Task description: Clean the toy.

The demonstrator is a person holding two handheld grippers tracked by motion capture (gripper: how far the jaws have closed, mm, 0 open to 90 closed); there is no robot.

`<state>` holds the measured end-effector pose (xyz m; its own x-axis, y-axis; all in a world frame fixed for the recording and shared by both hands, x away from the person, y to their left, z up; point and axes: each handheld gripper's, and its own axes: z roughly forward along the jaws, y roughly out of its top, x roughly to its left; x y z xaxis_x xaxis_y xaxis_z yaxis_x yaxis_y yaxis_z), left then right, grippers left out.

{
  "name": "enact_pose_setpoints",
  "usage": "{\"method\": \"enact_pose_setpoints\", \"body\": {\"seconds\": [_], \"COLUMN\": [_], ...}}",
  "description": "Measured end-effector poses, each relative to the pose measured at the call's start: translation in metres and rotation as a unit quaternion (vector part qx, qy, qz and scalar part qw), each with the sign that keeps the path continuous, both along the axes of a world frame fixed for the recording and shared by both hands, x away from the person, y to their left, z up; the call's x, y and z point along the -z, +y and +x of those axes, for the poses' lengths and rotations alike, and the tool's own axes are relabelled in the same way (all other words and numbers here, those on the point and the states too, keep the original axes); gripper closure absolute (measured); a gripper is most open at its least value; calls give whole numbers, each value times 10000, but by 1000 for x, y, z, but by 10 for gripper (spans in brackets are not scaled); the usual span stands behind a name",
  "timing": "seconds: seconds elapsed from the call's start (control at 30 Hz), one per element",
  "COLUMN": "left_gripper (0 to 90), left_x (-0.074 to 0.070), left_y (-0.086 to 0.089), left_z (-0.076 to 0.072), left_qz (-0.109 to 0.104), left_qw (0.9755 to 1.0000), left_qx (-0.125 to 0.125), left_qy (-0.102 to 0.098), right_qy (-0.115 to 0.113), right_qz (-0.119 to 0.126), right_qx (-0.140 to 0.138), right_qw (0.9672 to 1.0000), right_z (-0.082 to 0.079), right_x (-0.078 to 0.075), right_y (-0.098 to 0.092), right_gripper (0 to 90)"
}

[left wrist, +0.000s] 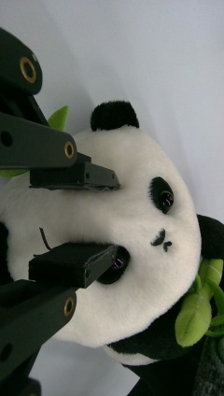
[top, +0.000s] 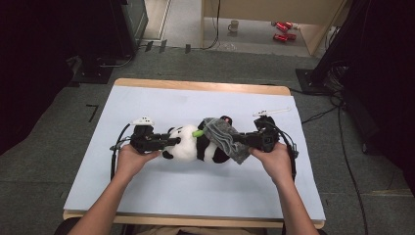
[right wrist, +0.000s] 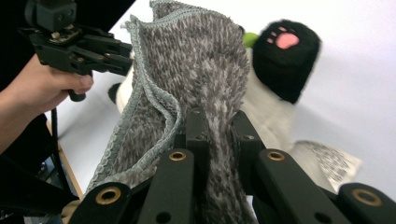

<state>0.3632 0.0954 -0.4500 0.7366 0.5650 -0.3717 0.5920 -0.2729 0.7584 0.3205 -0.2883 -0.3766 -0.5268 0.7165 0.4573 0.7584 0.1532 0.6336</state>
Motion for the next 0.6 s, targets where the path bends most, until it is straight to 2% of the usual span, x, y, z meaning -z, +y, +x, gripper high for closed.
{"method": "enact_pose_setpoints", "body": {"seconds": [0.03, 0.33, 0.43, 0.6], "left_gripper": [643, 640, 639, 640], "left_x": [0, 0, 0, 0], "left_y": [1, 2, 2, 2], "left_z": [1, 4, 4, 6], "left_qz": [-18, -73, -76, -117], "left_qw": [10000, 9999, 9999, 9998], "left_qx": [17, 10, -5, -20], "left_qy": [25, 102, 123, 174], "right_qy": [32, 76, 96, 70], "right_qz": [-71, -123, -208, -195], "right_qx": [58, 276, 441, 644], "right_qw": [10000, 9995, 9988, 9977], "right_z": [-1, -2, -4, -6], "right_x": [2, 7, 8, 8], "right_y": [-5, -19, -29, -42], "right_gripper": [817, 817, 817, 817]}}
